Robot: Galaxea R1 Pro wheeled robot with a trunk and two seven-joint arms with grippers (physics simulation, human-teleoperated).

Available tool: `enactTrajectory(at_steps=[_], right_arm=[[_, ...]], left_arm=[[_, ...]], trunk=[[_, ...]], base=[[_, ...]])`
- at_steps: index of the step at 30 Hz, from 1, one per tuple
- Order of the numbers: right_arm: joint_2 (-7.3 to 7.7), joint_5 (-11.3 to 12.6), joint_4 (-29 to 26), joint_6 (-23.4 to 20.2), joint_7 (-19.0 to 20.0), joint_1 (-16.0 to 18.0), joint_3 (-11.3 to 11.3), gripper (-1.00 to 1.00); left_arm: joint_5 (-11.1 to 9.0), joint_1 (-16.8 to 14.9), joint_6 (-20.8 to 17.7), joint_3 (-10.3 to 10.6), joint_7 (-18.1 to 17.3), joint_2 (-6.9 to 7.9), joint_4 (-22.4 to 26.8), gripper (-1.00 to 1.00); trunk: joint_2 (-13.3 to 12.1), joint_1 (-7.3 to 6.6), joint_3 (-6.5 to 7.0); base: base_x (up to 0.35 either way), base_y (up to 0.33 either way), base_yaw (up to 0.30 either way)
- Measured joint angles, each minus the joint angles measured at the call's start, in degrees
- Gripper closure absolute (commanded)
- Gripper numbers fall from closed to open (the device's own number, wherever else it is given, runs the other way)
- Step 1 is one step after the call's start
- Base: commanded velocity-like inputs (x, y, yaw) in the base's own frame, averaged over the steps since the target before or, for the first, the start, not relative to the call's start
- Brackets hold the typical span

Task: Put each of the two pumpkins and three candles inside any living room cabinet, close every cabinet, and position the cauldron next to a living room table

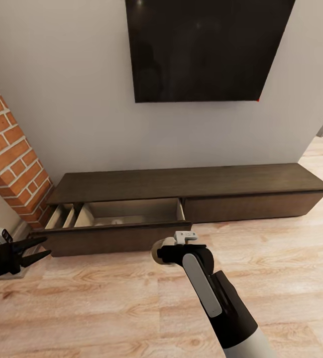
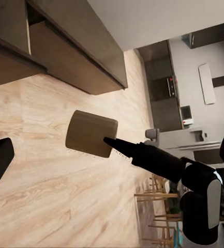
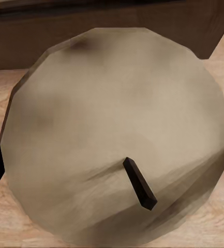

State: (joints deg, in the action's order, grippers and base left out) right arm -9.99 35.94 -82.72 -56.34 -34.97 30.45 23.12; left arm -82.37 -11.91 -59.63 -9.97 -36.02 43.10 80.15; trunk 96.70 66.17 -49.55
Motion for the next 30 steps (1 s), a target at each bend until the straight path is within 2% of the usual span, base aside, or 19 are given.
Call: enactTrajectory(at_steps=[8, 12, 19, 22, 23, 24, 25, 27, 28, 29, 30], right_arm=[[0.01, 0.6, -0.1, 0.1, 0.1, 0.0, -0.1, 1.0], [0.01, 3.4, -0.1, 0.0, 0.1, 0.0, -0.3, 1.0], [0.0, 3.8, -1.2, -0.3, 0.1, 0.0, -0.6, 1.0], [0.0, 5.0, -2.1, -0.4, 0.0, 0.7, -0.8, 1.0], [0.0, 6.0, -2.4, -0.8, -0.1, 1.7, -1.1, 1.0], [0.0, 8.5, -2.3, -1.6, -0.3, 4.2, -1.6, 1.0], [0.0, 10.5, -1.7, -2.1, -0.7, 8.1, -2.6, 1.0], [0.01, 11.5, 1.6, -2.7, -1.6, 13.3, -4.9, 1.0], [0.02, 13.7, 5.4, -2.8, -2.1, 16.9, -6.4, 1.0], [0.0, 14.5, 7.5, -2.8, -2.4, 20.0, -7.1, 1.0], [0.0, 16.9, 12.9, -2.6, -2.6, 23.8, -7.7, 1.0]], left_arm=[[0.3, 0.0, 0.0, 0.0, 0.0, 0.03, 0.0, -1.0], [0.3, 0.0, 0.0, 0.0, 0.0, 0.05, 0.0, -1.0], [0.4, 0.0, 0.0, 0.0, -0.1, -0.11, 0.0, -1.0], [0.4, 0.0, 0.1, 0.0, 0.0, -0.24, 0.0, -1.0], [0.4, 0.0, 0.1, 0.1, -0.1, -0.27, 0.0, -1.0], [0.4, 0.0, 0.2, 0.1, -0.1, -0.29, 0.0, -1.0], [0.4, 0.0, 0.2, 0.1, -0.1, -0.3, 0.0, -1.0], [0.3, 0.0, 0.2, 0.1, -0.1, -0.3, 0.0, -1.0], [0.4, 0.0, 0.2, 0.1, -0.1, -0.31, 0.0, -1.0], [0.4, 0.0, 0.2, 0.1, -0.1, -0.31, 0.0, -1.0], [0.4, 0.0, 0.2, 0.1, -0.1, -0.31, 0.0, -1.0]], trunk=[[0.0, 0.01, 0.0], [0.0, 0.01, 0.0], [0.0, 0.03, 0.0], [0.0, 0.03, 0.0], [0.0, 0.03, 0.0], [0.0, 0.04, 0.0], [0.0, 0.04, -0.01], [0.0, 0.03, 0.0], [0.0, 0.04, -0.01], [0.0, 0.02, 0.0], [0.0, 0.02, 0.0]], base=[[0.266, 0.216, 0.0], [0.196, 0.247, 0.0], [0.07, 0.042, 0.0], [0.004, 0.002, -0.009], [0.001, 0.001, -0.01], [0.001, 0.0, -0.005], [0.0, 0.0, -0.003], [0.037, 0.0, -0.002], [0.084, 0.0, -0.001], [0.119, 0.0, 0.0], [0.146, 0.0, 0.0]])
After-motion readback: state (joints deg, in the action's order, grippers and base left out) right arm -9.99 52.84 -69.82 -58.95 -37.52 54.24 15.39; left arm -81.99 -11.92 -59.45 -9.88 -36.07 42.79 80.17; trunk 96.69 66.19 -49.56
